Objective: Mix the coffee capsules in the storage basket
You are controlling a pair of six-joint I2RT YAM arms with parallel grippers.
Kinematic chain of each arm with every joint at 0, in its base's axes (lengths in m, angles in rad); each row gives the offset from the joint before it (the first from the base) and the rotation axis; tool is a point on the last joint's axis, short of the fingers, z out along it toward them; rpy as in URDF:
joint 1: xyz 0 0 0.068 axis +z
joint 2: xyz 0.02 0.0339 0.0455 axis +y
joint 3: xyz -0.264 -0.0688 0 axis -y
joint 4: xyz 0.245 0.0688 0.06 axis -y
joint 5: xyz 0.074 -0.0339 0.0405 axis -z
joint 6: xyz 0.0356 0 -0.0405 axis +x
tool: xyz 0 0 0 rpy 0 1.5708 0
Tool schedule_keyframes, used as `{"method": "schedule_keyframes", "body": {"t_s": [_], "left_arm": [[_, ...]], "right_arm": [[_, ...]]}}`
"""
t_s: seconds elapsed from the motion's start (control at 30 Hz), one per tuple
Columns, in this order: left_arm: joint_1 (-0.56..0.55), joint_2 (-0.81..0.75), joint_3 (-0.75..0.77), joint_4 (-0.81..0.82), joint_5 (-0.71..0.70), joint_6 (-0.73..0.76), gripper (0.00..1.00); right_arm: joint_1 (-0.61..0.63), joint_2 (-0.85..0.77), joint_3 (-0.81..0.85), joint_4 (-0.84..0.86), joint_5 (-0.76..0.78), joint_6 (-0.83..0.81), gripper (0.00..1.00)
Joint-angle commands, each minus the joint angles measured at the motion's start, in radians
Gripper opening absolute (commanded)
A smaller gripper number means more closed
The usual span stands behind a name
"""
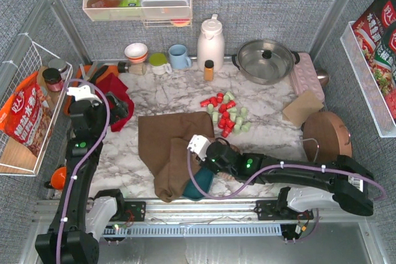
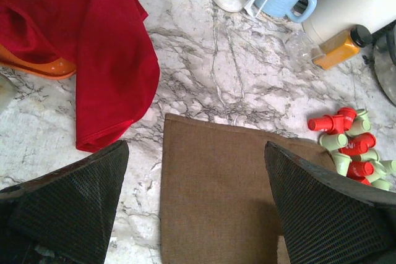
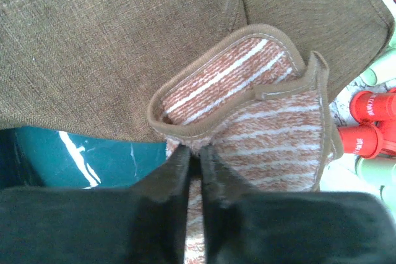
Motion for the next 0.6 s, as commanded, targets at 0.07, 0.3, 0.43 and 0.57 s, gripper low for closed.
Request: {"method": "schedule_keyframes", "body": {"t_s": [0.07, 0.3, 0.43, 0.57], "left_arm": [[0.001, -0.005, -0.005, 0.003, -0.002, 0.0, 0.99], [0.001, 0.005, -0.001, -0.003, -0.001, -0.003, 0.99], [0.001, -0.006, -0.005, -0.001, -0.007, -0.003, 0.99], [0.001, -0.007, -0.007, 0.002, -0.004, -0.002, 0.99]], "right_arm": [[0.001, -0.018, 0.01, 0.015, 0.017, 0.025, 0.0], [-0.001, -0.051, 0.06, -0.034, 0.044, 0.056, 0.0], [-0.024, -0.101, 0.118, -0.092, 0.084, 0.074, 0.0], [-0.07, -0.164, 0.171, -0.133, 0.108, 0.075, 0.0]]}}
